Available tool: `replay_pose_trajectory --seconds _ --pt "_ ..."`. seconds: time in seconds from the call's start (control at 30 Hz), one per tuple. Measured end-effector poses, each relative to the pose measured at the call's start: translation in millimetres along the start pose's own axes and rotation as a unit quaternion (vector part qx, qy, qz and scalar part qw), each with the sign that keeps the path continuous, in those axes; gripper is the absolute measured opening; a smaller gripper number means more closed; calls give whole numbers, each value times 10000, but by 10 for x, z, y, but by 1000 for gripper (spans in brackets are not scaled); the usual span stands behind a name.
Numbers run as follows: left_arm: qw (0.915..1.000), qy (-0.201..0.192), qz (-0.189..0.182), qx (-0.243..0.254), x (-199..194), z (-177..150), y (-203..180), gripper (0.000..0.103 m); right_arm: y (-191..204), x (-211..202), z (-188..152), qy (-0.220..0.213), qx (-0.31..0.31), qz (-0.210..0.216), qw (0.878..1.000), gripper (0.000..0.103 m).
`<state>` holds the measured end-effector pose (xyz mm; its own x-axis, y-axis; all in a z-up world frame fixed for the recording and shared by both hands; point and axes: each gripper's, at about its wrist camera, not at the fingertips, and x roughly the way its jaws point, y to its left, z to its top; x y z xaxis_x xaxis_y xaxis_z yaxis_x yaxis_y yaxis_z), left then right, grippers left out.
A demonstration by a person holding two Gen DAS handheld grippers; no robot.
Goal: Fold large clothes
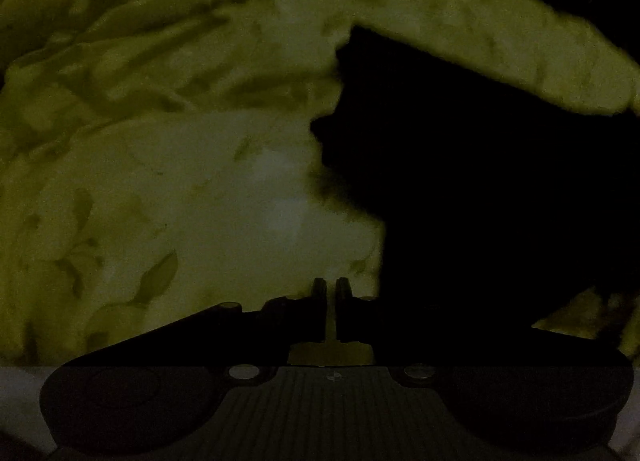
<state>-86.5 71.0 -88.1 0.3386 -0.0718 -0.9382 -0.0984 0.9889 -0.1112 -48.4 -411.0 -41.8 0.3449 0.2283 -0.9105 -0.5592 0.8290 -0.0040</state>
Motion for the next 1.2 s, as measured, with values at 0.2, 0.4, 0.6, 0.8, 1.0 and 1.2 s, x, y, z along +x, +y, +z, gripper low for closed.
replay_pose_trajectory --seconds 0.2,0.4,0.6,0.8,1.0,1.2 --pt "9951 -839 -477 225 -308 115 -469 103 73 -413 198 -816 454 322 9951 55" --pt "9952 -376 -562 703 -39 53 -1016 103 471 -162 293 -641 -660 254 9954 54" --pt "9834 -416 374 1725 228 -50 -1422 103 435 -52 -39 -426 -913 -149 9948 62" --pt "9733 -196 697 2177 534 18 -1621 68 509 198 -111 -152 -1666 -495 9847 48" --pt "9847 -61 147 1735 196 -61 -1418 43 364 69 -152 -178 -1327 -495 9898 7" --pt "9884 449 -282 1422 138 -378 -1334 46 208 -46 -394 -158 -786 -270 9964 9"
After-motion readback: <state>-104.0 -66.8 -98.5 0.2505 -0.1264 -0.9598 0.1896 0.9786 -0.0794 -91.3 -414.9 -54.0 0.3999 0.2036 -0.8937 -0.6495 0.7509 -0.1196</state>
